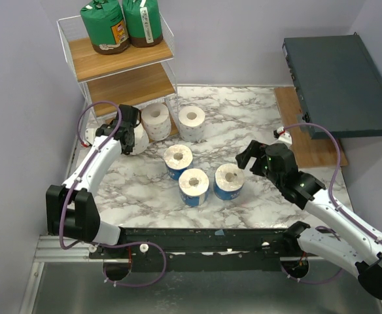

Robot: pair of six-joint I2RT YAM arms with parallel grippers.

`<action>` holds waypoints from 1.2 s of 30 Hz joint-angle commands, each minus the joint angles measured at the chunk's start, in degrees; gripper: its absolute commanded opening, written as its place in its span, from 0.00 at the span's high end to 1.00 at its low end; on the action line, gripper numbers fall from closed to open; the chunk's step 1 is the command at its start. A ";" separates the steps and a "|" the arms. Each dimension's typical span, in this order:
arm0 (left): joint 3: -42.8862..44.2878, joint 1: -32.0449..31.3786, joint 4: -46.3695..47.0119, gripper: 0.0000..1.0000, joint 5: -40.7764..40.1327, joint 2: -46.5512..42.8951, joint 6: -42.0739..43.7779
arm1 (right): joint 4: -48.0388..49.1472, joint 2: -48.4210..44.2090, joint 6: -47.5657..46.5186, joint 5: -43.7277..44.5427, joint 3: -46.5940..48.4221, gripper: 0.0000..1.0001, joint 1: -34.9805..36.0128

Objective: Place and organize the paper towels onto the shelf
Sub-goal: Place the paper towel on the shelf.

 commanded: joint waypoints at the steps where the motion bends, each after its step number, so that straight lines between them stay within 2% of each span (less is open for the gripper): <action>1: 3.56 -0.21 2.19 1.00 -2.99 1.79 -1.86 | -0.51 0.16 -0.09 -0.65 -1.18 0.07 0.05; 12: 5.67 -0.03 3.09 1.00 -3.41 5.66 -1.97 | -0.47 0.49 -0.14 -0.65 -1.29 0.08 0.06; 36: 9.82 -0.07 5.35 0.92 -1.92 12.11 -2.92 | -0.69 1.15 -0.25 -1.13 -1.21 0.08 0.05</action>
